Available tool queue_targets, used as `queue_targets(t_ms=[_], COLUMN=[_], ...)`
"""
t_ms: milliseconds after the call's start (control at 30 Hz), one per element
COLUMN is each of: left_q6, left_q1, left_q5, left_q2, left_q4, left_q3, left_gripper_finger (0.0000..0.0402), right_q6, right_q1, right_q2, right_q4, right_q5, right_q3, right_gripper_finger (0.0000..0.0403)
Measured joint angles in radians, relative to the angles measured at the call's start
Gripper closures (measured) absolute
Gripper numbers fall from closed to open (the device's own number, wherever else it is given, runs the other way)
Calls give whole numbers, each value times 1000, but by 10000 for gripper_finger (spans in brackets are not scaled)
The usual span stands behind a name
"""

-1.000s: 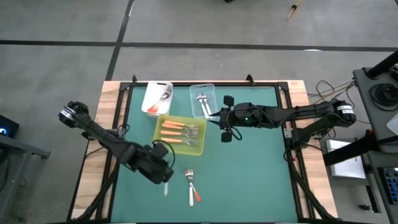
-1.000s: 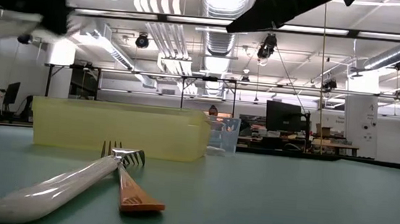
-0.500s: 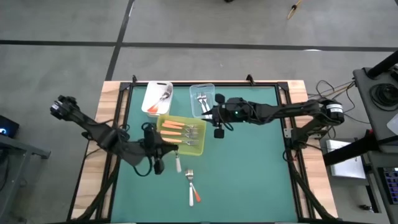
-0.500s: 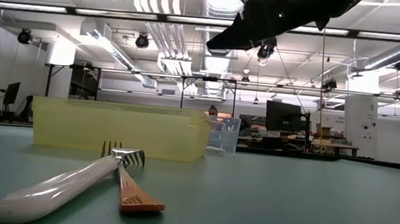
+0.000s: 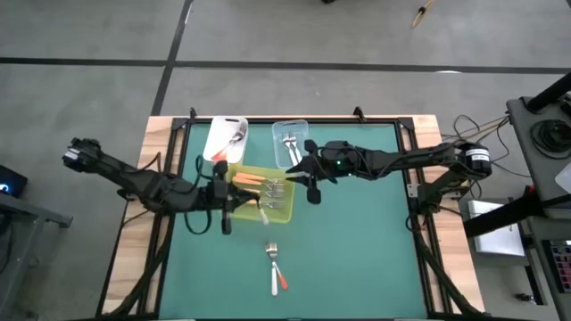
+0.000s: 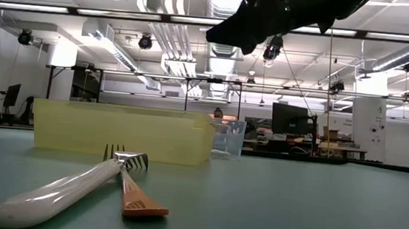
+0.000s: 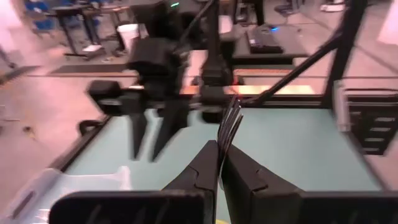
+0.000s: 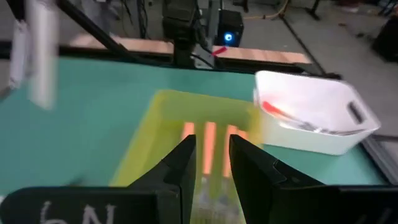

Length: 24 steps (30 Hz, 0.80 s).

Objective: Sort silverware by color (type)
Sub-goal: Put the white fork into the transparent bin

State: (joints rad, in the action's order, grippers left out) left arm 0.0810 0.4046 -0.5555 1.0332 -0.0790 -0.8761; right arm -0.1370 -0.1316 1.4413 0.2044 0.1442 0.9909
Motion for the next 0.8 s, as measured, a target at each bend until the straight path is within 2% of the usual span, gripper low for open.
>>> queue_targets(t_ms=[233,433,600,800], left_q6=[-121,-134,-45,27], left_q1=[-144,-289,-389,-456], left_q5=[46,43,41,41], left_q2=[-15,28,73,137], left_q4=[119,238,336,393], left_q3=[112,134,134,135], left_gripper_finger=[401,401,401,401], right_q6=[183,313,299,204], right_q1=[11,11,22,62], right_q2=[3,3,3,3], right_q4=[43,93,94,84], right_q5=[13,0,-183,-424], right_q3=[0,0,3,28], right_gripper_finger=[317,313,286,241])
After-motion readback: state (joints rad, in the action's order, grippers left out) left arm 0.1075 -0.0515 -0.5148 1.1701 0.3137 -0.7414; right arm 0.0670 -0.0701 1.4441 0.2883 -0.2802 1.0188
